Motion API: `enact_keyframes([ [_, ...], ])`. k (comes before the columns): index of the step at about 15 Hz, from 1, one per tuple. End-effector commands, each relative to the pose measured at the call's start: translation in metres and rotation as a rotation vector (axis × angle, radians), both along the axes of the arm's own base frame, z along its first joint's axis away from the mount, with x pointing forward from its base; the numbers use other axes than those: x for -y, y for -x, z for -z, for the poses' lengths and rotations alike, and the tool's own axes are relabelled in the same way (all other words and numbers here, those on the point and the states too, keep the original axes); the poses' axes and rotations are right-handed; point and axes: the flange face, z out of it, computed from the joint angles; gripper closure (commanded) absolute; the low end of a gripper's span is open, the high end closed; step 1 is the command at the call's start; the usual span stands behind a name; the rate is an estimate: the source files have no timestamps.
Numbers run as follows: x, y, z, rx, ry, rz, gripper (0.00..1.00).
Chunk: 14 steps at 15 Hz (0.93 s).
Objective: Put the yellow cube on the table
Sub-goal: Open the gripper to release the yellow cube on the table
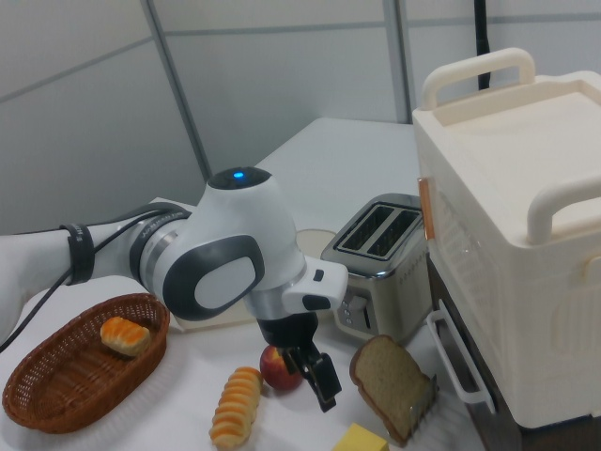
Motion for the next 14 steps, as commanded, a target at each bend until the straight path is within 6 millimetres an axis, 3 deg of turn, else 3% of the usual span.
enact_keyframes([
  [1, -0.013, 0.012, -0.049, 0.091, -0.011, -0.014, 0.00],
  [2, -0.026, 0.019, -0.075, 0.131, -0.024, -0.023, 0.00],
  [4, -0.026, 0.033, -0.122, 0.188, -0.039, -0.024, 0.00],
  [6, -0.041, 0.044, -0.155, 0.152, -0.063, -0.050, 0.00],
  [10, -0.083, 0.044, -0.154, 0.101, -0.081, -0.126, 0.00],
  [14, -0.090, 0.043, -0.149, 0.092, -0.081, -0.145, 0.00],
])
